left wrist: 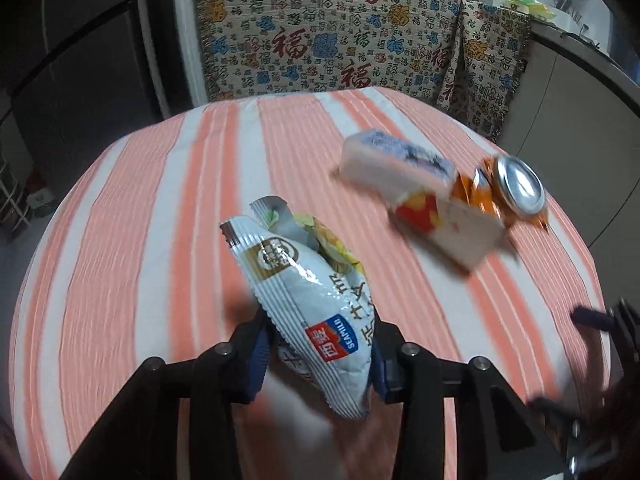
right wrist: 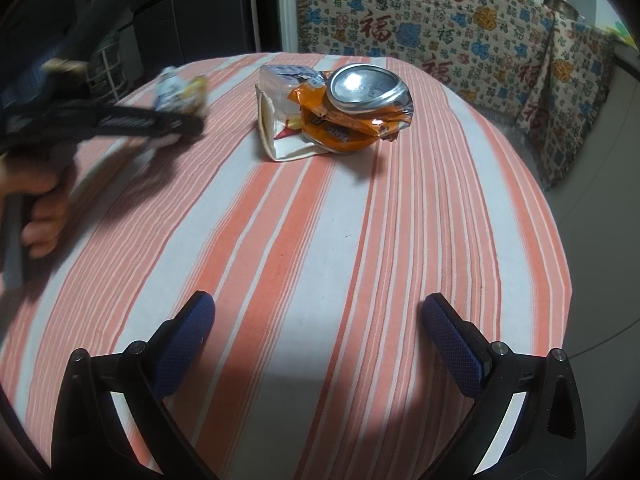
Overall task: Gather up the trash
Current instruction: 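Grasp the white snack bag with the left tool while the right tool grasps the crushed can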
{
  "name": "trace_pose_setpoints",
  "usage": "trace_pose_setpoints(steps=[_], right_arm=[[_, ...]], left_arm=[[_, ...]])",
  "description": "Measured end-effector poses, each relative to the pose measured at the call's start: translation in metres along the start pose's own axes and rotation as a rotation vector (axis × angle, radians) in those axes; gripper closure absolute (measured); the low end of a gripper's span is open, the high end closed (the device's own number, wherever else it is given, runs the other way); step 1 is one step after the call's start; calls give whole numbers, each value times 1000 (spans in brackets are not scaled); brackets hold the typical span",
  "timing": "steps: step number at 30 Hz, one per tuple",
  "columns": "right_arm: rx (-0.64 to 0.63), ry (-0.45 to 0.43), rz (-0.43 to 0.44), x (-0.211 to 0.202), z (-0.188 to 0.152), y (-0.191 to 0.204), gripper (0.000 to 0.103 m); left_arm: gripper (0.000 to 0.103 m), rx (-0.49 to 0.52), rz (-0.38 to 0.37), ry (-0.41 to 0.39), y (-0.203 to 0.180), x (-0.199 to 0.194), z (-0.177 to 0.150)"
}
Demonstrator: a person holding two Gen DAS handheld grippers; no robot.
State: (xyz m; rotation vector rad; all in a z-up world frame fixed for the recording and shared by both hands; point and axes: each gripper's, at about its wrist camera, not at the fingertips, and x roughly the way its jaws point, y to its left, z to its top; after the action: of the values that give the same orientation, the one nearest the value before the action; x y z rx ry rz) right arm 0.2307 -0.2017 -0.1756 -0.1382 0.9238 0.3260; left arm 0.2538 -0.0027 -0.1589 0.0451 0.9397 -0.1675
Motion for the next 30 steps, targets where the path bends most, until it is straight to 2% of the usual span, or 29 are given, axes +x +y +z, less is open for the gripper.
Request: trace_pose_setpoints(steps=[6, 8, 9, 12, 16, 22, 24, 27, 30], right_arm=[[0, 0, 0, 0, 0, 0, 0], [0, 0, 1, 0, 0, -1, 0], [-1, 0, 0, 0, 0, -1, 0], [0, 0, 1, 0, -1, -1, 0], [0, -2, 4, 0, 1, -1, 0], [12, -9, 16, -2, 6, -4, 0], [32, -39, -2, -5, 10, -13, 0], [21, -104, -51, -8, 35, -30, 0], [28, -129, -34, -2, 66, -46, 0]], left_arm=[[57, -39, 0, -18, 2, -39, -44], [36, -40, 27, -22, 1, -39, -47], [31, -34, 38, -20, -1, -37, -47], [29, -18, 71, 11, -5, -26, -47], [16, -34, 83, -5, -3, -19, -48], [12, -32, 76, -4, -3, -18, -46], [11, -32, 77, -4, -4, -18, -47], [10, -33, 75, -4, -4, -19, -48], [10, -33, 76, -3, -4, -18, -47]])
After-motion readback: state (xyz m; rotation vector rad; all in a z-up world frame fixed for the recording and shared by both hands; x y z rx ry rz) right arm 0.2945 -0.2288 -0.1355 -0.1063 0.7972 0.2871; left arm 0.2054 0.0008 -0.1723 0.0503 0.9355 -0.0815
